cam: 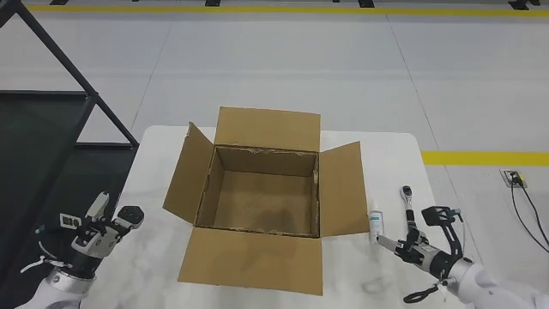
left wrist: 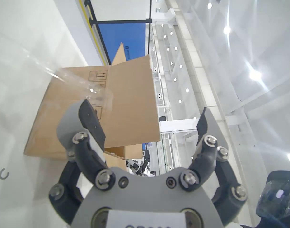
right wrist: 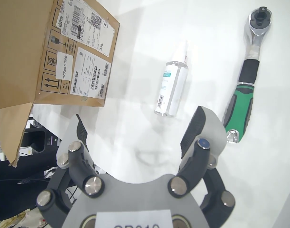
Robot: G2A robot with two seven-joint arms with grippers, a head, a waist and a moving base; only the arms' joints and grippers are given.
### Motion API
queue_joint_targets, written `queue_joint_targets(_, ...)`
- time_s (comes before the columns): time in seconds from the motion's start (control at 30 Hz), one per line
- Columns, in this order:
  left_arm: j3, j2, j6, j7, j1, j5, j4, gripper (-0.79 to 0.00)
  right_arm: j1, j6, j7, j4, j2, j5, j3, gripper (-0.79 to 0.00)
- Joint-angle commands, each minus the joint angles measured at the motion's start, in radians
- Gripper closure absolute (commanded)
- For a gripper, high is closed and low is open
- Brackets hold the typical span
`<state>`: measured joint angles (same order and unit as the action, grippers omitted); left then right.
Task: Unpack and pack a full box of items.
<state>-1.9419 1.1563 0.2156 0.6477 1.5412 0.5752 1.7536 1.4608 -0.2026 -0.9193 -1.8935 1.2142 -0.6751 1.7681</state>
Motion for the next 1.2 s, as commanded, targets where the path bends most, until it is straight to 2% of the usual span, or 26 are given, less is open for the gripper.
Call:
queue_joint_targets(0.0, -0.019, 0.0, 0.01, 0.003, 0.014, 0.016, 0.032, -0.785, -0.005, 0.048, 0.04, -0.012, 0.0, -0.118, -0.038, -0.785)
queue_joint_targets(0.07, -0.035, -0.001, 0.018, 0.01, 0.026, 0.028, 0.06, -0.785, -0.007, 0.021, 0.075, -0.026, -0.003, -0.235, -0.09, -0.785)
queue_joint_targets(0.13, -0.046, -0.001, 0.028, 0.019, 0.034, 0.039, 0.079, -0.785, -0.002, 0.038, 0.12, -0.027, -0.003, -0.344, -0.134, -0.785)
queue_joint_targets(0.23, -0.057, -0.002, 0.027, 0.038, 0.045, 0.066, 0.104, -0.785, -0.001, 0.038, 0.122, -0.026, -0.003, -0.417, -0.181, -0.785)
queue_joint_targets(0.7, -0.059, -0.003, 0.013, 0.055, 0.052, 0.078, 0.121, -0.785, -0.01, 0.042, 0.141, -0.004, -0.002, -0.402, -0.199, -0.785)
queue_joint_targets(1.17, -0.061, 0.001, 0.002, 0.006, 0.073, 0.11, 0.129, -0.785, -0.18, 0.197, 0.108, 0.164, 0.009, -0.489, -0.318, -0.785)
